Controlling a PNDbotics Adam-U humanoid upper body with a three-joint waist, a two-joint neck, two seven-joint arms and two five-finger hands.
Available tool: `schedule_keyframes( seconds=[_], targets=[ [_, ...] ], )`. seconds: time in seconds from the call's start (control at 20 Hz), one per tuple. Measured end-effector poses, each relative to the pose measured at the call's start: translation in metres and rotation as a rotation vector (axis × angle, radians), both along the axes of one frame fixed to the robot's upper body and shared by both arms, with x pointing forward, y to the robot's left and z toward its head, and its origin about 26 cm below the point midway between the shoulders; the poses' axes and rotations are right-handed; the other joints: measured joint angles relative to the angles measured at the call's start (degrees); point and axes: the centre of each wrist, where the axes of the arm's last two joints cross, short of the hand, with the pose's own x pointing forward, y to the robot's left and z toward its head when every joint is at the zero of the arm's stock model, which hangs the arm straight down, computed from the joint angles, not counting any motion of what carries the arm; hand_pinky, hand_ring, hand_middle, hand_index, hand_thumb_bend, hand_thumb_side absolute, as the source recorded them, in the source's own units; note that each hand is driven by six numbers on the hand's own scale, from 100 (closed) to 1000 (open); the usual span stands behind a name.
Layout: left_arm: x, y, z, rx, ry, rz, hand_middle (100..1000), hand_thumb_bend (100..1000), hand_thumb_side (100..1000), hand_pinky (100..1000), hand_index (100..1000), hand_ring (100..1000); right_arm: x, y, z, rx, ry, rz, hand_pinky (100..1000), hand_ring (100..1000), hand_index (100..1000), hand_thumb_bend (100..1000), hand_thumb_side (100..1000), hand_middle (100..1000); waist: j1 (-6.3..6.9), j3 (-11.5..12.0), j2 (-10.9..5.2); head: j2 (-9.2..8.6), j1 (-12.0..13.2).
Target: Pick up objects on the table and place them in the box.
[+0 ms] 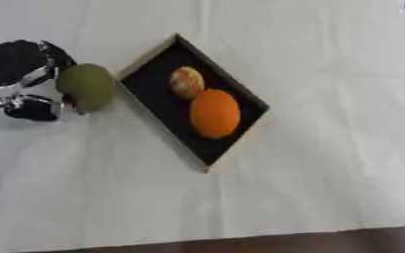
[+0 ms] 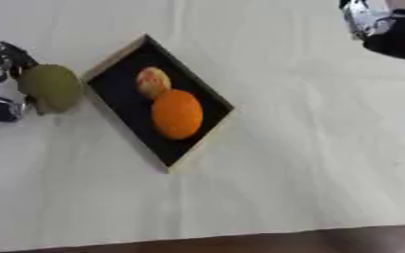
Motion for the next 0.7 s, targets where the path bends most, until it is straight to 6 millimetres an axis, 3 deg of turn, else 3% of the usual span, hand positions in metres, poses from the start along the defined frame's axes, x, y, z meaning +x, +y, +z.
schedule_keyframes(
  seconds=[0.7],
  targets=[
    [-0.045,-0.017,0.059,-0.182,-0.204,-0.111,498,100,111,572,629,506,-0.001,-0.004,-0.002,0.014,0.010,-0.023,911,779,790,100,329,682,0.29,0.5,-0.03,0.06,-0.6]
  ],
)
